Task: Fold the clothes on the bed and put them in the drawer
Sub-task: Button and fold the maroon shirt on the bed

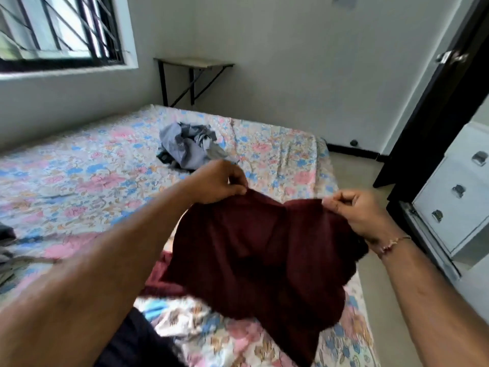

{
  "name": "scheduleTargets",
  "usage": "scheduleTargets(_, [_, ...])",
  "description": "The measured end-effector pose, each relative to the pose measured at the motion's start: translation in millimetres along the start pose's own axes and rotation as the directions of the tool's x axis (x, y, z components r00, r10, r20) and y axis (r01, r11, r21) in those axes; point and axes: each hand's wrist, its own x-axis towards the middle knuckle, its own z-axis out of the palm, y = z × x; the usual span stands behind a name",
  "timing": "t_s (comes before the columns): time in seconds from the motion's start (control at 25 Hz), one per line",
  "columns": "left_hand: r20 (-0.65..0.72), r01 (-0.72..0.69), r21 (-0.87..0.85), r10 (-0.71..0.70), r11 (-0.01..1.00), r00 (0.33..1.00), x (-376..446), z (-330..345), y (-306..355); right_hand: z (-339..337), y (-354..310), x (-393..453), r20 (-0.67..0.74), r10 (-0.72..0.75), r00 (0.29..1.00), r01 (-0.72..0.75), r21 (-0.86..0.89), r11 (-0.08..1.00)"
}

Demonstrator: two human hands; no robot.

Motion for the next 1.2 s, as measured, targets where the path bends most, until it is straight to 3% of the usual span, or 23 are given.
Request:
scheduleTargets(0.04, [-0.169,0.005,0.024,0.0,1.0,0.986,16,-8,11,-6,-14,14,-0.162,-0.085,0.983,0.086,-0.003,0.996])
scheduleTargets(0.12, [-0.498,0.006,-0.007,-0.008,1.0,0.867,31,-21,40,-12,-43,28,-0.474,-0.294,0.83,0.238,-0.175,0.955])
scheduleTargets(0.16, [-0.597,-0.005,-0.056,-0.03,0.998,0.802,24,-17,53,-10,-47,24,-0.532,-0.377,0.759,0.282,-0.253,0.925])
scheduleTargets(0.2, [-0.638,-0.003,-0.128,-0.08,0.992,0.766,10,0,61,-2,-43,10,-0.523,-0.405,0.75,0.291,-0.29,0.912])
scheduleTargets(0.24, [-0.63,0.024,-0.233,-0.169,0.972,0.758,-10,26,64,12,-30,-9,-0.476,-0.382,0.792,0.263,-0.299,0.917])
scheduleTargets(0.32, [-0.442,0.148,-0.554,-0.44,0.819,0.782,-64,97,63,47,14,-53,-0.31,-0.203,0.929,0.127,-0.247,0.961])
scheduleTargets(0.36, [-0.276,0.223,-0.736,-0.584,0.639,0.764,-91,130,65,64,41,-75,-0.242,-0.072,0.968,0.034,-0.157,0.987])
scheduleTargets(0.44, [0.035,0.321,-0.912,-0.734,0.253,0.678,-126,176,76,90,73,-115,-0.164,0.139,0.977,-0.127,0.081,0.989])
scheduleTargets(0.48, [0.134,0.355,-0.923,-0.74,0.149,0.659,-140,193,88,98,83,-134,-0.137,0.228,0.964,-0.2,0.191,0.961])
scheduleTargets(0.52, [0.17,0.375,-0.918,-0.729,0.127,0.663,-147,201,99,104,84,-147,-0.13,0.276,0.952,-0.233,0.273,0.933])
scheduleTargets(0.72, [0.067,0.285,-0.932,-0.667,0.224,0.742,-159,207,131,107,71,-168,-0.188,0.216,0.958,-0.131,0.384,0.914])
scheduleTargets(0.92, [-0.155,0.222,-0.88,-0.694,0.421,0.703,-156,213,128,114,64,-173,-0.289,0.178,0.941,-0.07,0.35,0.934])
scheduleTargets(1.08, [-0.288,0.207,-0.753,-0.596,0.625,0.75,-156,221,124,116,62,-172,-0.3,0.104,0.948,0.001,0.33,0.944])
scheduleTargets(1.2, [-0.298,0.208,-0.744,-0.595,0.634,0.747,-154,223,122,115,66,-171,-0.27,0.091,0.958,0.011,0.353,0.935])
